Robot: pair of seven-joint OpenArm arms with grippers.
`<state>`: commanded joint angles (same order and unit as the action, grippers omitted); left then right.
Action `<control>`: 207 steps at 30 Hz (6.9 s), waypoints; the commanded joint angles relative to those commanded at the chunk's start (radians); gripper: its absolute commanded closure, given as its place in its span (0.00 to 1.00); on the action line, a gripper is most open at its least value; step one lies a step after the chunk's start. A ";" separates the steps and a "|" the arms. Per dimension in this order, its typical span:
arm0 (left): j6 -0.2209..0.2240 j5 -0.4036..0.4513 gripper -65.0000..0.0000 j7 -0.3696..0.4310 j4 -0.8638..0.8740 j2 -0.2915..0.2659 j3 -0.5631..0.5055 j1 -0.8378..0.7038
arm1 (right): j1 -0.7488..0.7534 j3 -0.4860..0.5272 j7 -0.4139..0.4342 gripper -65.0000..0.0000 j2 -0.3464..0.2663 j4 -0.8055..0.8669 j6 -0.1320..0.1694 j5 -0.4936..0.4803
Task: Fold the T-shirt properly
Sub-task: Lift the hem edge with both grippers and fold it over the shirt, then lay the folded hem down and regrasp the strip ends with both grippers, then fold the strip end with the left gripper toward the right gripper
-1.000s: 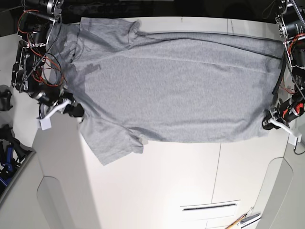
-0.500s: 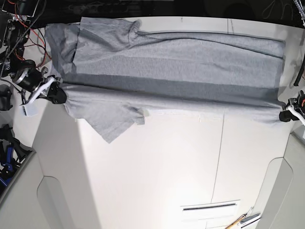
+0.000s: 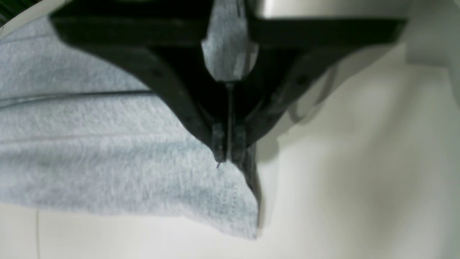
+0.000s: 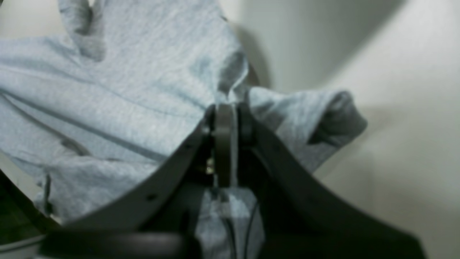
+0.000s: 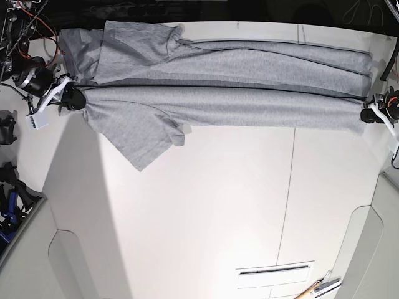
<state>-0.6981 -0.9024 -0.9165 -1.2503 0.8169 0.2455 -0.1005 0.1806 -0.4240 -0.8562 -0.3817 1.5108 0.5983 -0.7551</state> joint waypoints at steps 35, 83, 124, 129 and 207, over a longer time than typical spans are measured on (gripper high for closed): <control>0.000 -0.052 1.00 -0.008 0.000 -0.033 0.000 0.000 | -0.222 0.232 0.265 0.63 0.229 -0.271 -0.008 0.247; 0.000 -0.148 1.00 -0.172 -0.375 -0.034 0.253 -0.324 | 0.200 0.119 -0.016 0.52 0.094 0.354 -0.027 0.132; 0.087 0.107 0.35 -0.006 -0.371 -0.179 0.410 -0.401 | 0.158 0.108 0.100 1.00 0.166 0.069 0.000 0.164; 0.113 0.072 0.35 0.024 -0.317 -0.235 0.410 -0.401 | 0.158 0.108 0.100 1.00 0.166 0.069 0.000 0.164; 0.088 0.308 0.45 0.149 -0.834 -0.521 -0.323 -0.431 | 0.215 -0.327 -0.113 0.42 0.030 0.010 0.009 -0.195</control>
<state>-0.6098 -0.5941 -0.7673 -2.0838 0.2962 -0.0780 -0.5312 0.3954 -0.7513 -0.9695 -0.3519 1.5211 0.6071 -0.9504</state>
